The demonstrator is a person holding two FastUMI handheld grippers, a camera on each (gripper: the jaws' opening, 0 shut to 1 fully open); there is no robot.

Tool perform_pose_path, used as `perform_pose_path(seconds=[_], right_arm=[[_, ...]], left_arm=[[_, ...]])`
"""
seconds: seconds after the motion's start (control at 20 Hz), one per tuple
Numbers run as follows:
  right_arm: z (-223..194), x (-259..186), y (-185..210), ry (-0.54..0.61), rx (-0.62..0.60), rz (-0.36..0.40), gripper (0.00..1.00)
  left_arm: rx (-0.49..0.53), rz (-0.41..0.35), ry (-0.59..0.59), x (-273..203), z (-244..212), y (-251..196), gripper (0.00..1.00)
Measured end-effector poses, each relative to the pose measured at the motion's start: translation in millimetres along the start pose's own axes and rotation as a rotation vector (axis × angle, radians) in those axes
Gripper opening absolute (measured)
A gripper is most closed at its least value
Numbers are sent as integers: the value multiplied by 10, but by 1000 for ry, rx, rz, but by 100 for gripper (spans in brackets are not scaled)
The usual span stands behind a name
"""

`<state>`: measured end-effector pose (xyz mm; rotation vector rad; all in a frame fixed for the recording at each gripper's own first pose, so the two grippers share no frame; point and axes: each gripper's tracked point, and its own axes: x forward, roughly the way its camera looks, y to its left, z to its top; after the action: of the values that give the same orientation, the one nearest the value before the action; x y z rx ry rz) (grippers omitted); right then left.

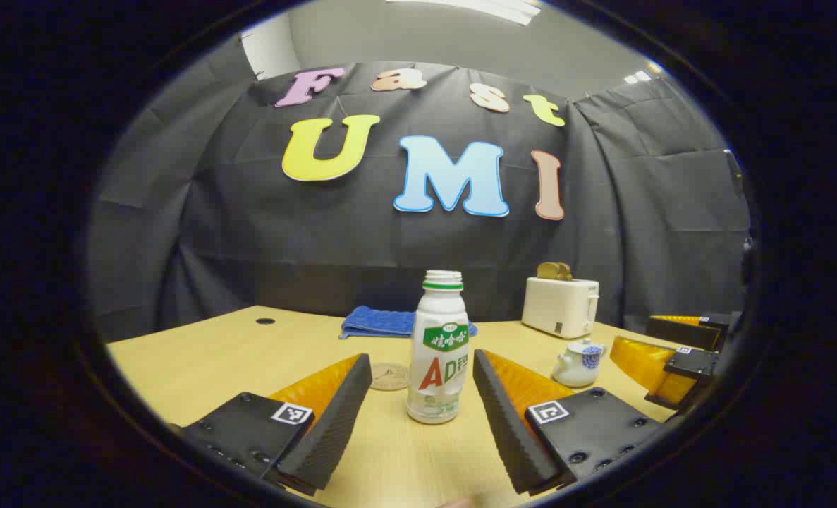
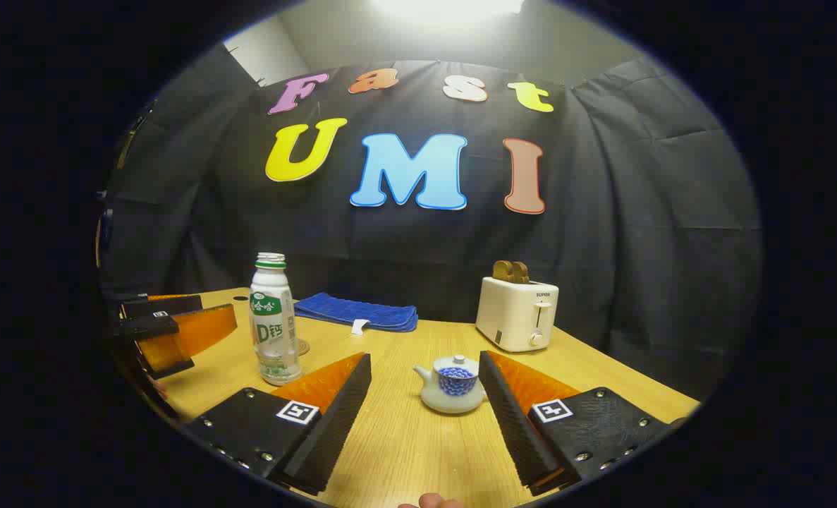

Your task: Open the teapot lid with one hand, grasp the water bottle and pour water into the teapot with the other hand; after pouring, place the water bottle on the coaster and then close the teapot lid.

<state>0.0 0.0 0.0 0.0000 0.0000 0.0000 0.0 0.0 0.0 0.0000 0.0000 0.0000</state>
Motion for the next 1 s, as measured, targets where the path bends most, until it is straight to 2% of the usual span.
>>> perform_pose_path(seconds=[0.1, 0.2, 0.35, 0.6, 1.0], right_arm=[[4, 97, -73, 12, 9, -12, 94], [8, 187, -93, 24, 34, -12, 94], [90, 337, -184, 13, 26, -37, 94], [117, 495, -262, 19, 16, -58, 94], [9, 633, -297, 52, 13, -69, 94]], left_arm=[[15, -38, -8, 167, 48, -51, 96], [-16, -63, 11, 336, 96, -94, 97], [-8, -41, -5, 448, 224, -49, 96], [-8, -55, -3, 415, 71, -59, 96], [26, -27, 14, 421, 12, 28, 96]])
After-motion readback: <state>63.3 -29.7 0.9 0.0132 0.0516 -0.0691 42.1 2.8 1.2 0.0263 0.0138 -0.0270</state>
